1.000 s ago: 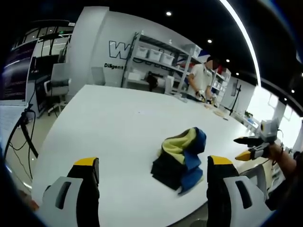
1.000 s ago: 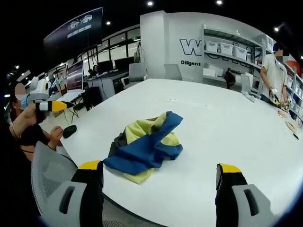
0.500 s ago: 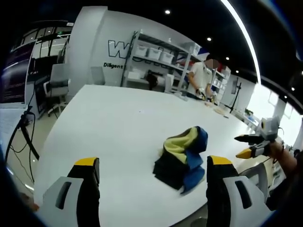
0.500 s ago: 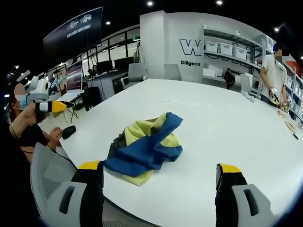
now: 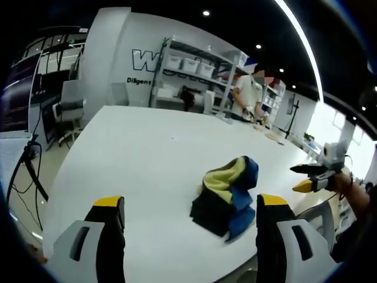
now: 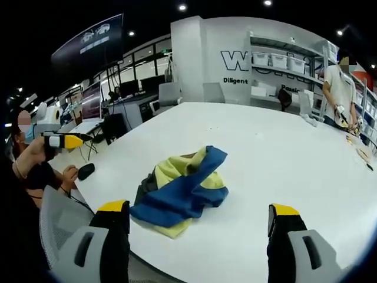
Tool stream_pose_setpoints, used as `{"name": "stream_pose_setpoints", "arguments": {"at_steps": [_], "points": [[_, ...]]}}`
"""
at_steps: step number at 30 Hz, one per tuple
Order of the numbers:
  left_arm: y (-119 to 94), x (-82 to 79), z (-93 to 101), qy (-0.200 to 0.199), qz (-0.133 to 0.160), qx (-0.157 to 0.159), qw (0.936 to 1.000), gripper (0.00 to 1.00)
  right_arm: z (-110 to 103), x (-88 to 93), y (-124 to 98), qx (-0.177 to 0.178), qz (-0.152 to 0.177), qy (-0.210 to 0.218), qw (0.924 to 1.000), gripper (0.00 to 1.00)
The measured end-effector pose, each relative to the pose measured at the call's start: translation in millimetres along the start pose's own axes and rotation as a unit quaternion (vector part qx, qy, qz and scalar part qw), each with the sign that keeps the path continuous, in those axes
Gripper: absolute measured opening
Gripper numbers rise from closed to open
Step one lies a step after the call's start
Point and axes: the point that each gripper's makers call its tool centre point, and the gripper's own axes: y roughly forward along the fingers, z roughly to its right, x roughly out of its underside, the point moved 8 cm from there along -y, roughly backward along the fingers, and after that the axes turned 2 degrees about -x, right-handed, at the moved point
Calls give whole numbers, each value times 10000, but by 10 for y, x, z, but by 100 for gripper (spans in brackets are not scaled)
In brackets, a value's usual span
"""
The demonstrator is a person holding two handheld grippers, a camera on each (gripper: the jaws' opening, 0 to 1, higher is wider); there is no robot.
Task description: Fold the garment on the visible template until the final outline fits inside the template.
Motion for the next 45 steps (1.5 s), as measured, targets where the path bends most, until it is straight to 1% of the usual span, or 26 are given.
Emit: {"name": "stream_pose_setpoints", "arguments": {"at_steps": [2,5,11,15,18,23,25,29,34,35,37,40,42,43,45], "points": [[20,8,-3,16,-1,5,10000,88,-2,-8,25,-12,-17,-40,10000,97],[67,25,-16,1,-112,35,9999,87,10,-18,71,-25,-35,-18,10000,96],[130,5,-22,2,-107,63,9999,86,22,-63,144,-43,0,40,10000,94],[214,3,-35,33,-135,83,9999,85,26,-87,195,-68,48,67,9999,93],[291,28,-57,34,-188,89,9998,83,32,-86,252,-94,38,135,9999,90],[391,66,-66,8,-216,107,9997,83,38,-89,343,-142,61,221,9996,88],[438,87,-67,-11,-273,132,9995,82,44,-82,392,-171,29,252,9995,87],[534,114,-72,23,-299,135,9995,80,50,-62,491,-215,-14,268,9994,84],[668,184,-81,160,-484,139,9986,77,31,-37,631,-396,1,266,9989,79],[699,203,-78,189,-533,151,9983,75,30,-27,665,-408,-23,232,9989,77],[748,223,-69,227,-537,176,9981,73,35,-10,717,-420,-60,175,9989,73],[811,250,-60,227,-559,210,9980,71,33,3,773,-503,-71,140,9986,65],[865,286,-46,215,-622,278,9974,68,33,21,812,-527,-97,133,9985,61],[893,315,-35,210,-715,333,9967,66,35,28,826,-529,-92,129,9985,61],[945,348,-35,222,-749,334,9964,64,40,46,863,-533,-76,111,9985,59]]}}
